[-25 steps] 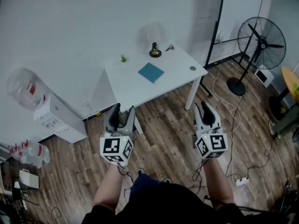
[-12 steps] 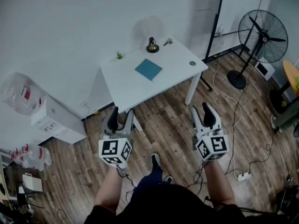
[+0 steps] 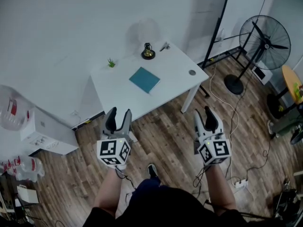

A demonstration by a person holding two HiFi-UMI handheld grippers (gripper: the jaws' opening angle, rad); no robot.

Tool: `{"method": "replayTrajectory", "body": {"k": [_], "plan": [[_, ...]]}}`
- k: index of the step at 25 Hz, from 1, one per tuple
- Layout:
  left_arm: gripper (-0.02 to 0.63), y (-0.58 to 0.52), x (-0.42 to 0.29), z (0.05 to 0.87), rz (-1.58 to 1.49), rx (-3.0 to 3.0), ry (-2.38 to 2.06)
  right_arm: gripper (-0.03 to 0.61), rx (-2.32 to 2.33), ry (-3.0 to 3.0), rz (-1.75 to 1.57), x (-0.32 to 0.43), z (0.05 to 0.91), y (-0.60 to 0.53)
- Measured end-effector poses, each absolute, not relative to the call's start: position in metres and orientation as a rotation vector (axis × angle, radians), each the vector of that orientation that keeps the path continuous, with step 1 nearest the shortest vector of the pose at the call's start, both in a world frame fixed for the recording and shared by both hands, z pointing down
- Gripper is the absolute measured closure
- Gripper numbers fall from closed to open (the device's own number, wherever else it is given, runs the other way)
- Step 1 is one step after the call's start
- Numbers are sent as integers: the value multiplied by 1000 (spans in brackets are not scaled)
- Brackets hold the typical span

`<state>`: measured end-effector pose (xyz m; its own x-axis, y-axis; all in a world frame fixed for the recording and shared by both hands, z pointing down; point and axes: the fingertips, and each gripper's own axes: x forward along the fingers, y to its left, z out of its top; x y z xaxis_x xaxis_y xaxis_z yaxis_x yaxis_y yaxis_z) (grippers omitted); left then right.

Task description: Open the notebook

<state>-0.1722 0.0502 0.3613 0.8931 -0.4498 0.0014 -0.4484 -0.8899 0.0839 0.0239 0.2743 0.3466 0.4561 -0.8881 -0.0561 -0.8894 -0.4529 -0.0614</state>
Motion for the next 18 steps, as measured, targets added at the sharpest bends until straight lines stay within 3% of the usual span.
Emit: {"method": "replayTrajectory", "body": {"k": [18], "plan": [[397,-58,-89,397,36,2911,-688,400,-2616,1585,-110,108,377,172]]}}
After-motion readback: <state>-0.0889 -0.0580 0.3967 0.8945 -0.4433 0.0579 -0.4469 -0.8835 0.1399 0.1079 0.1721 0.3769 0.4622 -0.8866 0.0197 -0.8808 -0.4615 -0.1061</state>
